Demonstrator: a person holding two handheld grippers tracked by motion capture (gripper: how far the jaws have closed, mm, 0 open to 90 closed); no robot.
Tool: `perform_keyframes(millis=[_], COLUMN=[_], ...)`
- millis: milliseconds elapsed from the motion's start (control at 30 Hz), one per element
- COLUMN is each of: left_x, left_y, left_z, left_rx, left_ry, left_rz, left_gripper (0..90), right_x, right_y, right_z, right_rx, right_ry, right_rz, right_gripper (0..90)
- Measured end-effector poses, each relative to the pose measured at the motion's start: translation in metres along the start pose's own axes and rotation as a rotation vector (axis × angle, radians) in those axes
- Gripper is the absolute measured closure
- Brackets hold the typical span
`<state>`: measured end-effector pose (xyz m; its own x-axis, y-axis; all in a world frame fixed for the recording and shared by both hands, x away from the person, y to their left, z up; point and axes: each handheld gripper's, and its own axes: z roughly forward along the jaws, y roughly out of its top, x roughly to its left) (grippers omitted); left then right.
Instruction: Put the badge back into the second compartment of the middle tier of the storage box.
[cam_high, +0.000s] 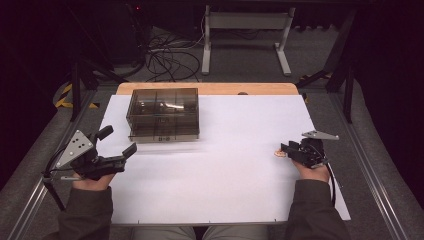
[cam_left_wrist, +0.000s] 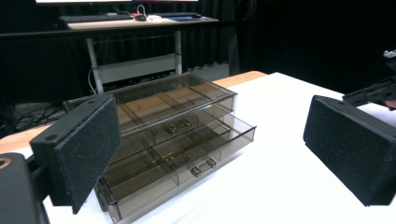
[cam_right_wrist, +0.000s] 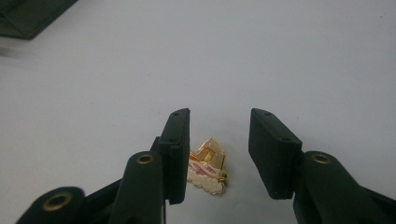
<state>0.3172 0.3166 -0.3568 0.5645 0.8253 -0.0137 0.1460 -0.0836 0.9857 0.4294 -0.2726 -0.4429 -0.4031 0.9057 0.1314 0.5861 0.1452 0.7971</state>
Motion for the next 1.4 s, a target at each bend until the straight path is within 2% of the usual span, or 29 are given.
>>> perform_keyframes(millis=[200,533,767,867,1033,1067,1267,1400], left_x=[0.0,0.0,0.0,0.0,0.0,0.001,0.0,0.0], left_y=[-0.001,-0.002,-0.003,-0.004,-0.004,-0.004,-0.004,-0.004], left_z=[0.001,0.003,0.004,0.005,0.005,0.005,0.005,0.005], left_rx=[0.003,0.015,0.018,0.023,0.019,0.019,0.02,0.021], left_ry=[-0.004,-0.012,-0.015,-0.015,-0.016,-0.016,-0.016,-0.016], left_rz=[-0.003,-0.007,-0.01,-0.009,-0.01,-0.011,-0.009,-0.008], left_gripper=[5.4,5.7,5.7,5.7,5.8,5.8,5.8,5.8], right_x=[0.0,-0.002,-0.003,-0.003,-0.001,0.0,0.001,0.003], right_y=[-0.003,-0.006,-0.007,-0.007,-0.007,-0.007,-0.006,-0.005], right_z=[0.009,0.013,0.016,0.016,0.016,0.016,0.014,0.009], right_rx=[0.024,0.04,0.052,0.053,0.056,0.054,0.053,0.03], right_ry=[0.002,-0.002,0.014,0.021,0.046,0.053,0.049,0.054], right_rz=[-0.007,0.006,0.005,0.001,0.007,-0.004,-0.009,-0.028], right_gripper=[58.2,57.6,59.6,61.5,70.0,71.2,74.3,80.8])
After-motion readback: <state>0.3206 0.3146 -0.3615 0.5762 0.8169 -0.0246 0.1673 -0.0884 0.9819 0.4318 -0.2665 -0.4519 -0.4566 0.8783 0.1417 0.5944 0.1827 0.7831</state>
